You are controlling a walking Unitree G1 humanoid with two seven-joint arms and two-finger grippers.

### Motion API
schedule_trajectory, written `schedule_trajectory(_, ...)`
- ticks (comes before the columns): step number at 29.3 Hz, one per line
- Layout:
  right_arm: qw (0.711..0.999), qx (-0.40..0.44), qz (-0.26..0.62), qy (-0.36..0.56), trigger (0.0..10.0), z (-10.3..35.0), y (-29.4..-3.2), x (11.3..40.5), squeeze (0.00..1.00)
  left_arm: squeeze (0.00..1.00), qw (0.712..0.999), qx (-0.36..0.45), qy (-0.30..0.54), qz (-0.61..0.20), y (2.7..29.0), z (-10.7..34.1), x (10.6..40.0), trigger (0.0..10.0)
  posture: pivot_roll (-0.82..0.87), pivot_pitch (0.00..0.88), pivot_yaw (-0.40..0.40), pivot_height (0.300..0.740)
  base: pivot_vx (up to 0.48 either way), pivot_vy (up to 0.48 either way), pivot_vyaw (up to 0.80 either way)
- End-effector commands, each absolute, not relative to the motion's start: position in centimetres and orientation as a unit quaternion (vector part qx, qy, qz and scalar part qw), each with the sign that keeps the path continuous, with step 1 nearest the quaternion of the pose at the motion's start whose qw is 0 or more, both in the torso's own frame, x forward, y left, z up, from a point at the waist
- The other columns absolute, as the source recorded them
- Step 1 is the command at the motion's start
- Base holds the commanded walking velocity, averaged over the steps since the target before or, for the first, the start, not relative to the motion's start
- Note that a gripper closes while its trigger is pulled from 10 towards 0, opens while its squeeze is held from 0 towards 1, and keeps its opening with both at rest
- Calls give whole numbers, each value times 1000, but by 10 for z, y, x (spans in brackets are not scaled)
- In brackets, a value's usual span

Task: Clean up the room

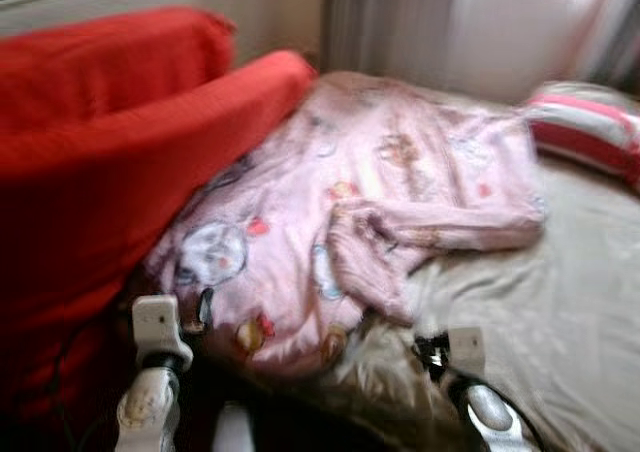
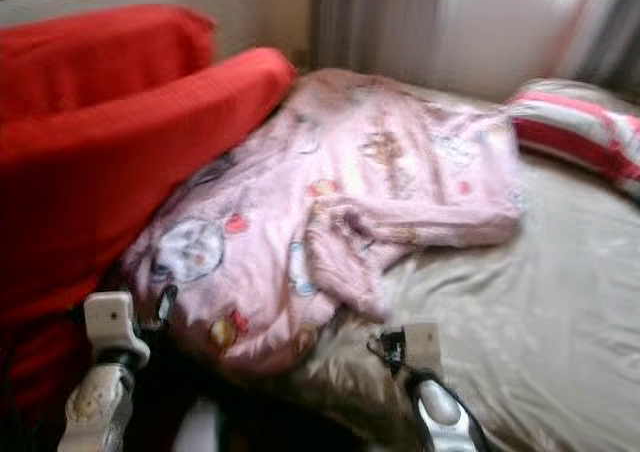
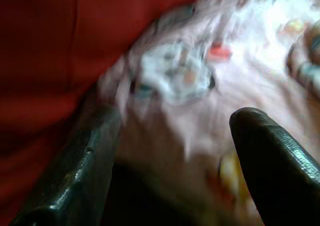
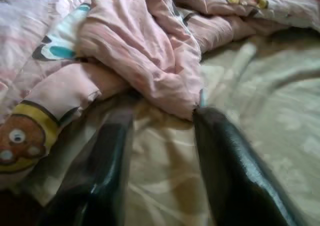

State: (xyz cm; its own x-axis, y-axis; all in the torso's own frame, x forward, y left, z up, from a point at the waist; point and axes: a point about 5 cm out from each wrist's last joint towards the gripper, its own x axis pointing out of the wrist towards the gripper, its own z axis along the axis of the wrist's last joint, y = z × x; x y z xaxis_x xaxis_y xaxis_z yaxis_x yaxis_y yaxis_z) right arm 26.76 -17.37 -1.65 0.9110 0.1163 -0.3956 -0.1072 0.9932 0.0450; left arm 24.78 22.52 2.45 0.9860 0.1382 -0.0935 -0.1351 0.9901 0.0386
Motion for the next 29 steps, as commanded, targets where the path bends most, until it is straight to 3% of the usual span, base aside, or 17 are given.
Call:
schedule_trajectory(1, 977, 15, 62, 206, 10000, -17, -172, 268, 0, 0, 997, 23, 31, 67, 228, 35, 257, 10000, 99, 30, -44, 626, 0, 0, 0)
schedule_trajectory(11, 977, -1, 68, 202, 10000, -14, -173, 272, 0, 0, 997, 22, 29, 71, 231, 38, 261, 10000, 101, 58, -44, 626, 0, 0, 0)
schedule_trajectory(14, 977, -2, 76, 197, 10000, -13, -171, 272, 0, 0, 997, 24, 27, 74, 233, 40, 262, 10000, 102, 72, -43, 626, 0, 0, 800)
schedule_trajectory(29, 982, 23, 19, 185, 10000, -7, -173, 280, 0, 0, 997, 31, 25, 60, 237, 45, 263, 10000, 121, 111, -14, 626, 271, 0, 45)
